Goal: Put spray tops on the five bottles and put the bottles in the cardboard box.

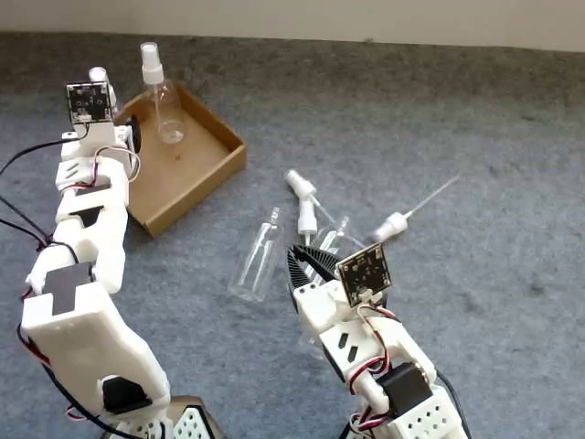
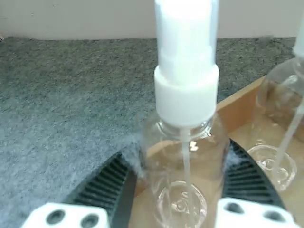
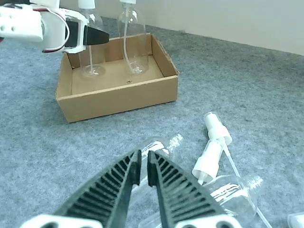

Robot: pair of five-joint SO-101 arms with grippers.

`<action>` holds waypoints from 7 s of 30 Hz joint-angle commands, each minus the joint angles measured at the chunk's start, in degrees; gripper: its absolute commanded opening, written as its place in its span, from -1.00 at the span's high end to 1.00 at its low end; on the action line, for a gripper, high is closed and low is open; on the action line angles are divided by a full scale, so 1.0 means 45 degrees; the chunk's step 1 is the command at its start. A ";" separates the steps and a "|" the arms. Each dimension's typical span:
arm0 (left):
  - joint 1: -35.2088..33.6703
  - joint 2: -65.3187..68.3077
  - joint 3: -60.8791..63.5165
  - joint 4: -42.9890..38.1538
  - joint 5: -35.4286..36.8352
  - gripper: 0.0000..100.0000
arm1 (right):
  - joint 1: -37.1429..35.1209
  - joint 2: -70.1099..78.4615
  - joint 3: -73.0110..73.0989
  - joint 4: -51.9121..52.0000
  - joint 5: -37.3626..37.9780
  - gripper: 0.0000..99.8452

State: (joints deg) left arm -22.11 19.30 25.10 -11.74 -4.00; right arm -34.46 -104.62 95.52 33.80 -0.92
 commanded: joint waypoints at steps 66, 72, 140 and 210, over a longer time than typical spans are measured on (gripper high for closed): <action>0.0381 -0.0068 0.1670 -0.3927 0.1387 0.70 | 0.0147 -0.0029 0.2139 0.0088 -0.0059 0.95; 0.0322 -0.0440 0.2081 -0.3966 0.1348 0.70 | 0.0147 -0.0029 0.2139 0.0088 -0.0059 0.95; -0.0107 -0.4190 0.5832 -0.3028 0.1348 0.49 | 0.0479 -0.0029 0.2139 0.0068 -0.0059 0.95; 0.7531 0.0303 -0.8645 2.3404 -0.0469 0.16 | 0.6046 -0.0029 0.2139 -0.1280 -0.0059 0.95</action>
State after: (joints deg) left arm 13.41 16.57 -8.31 93.05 -5.41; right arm -7.74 -104.62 95.52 29.41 -0.92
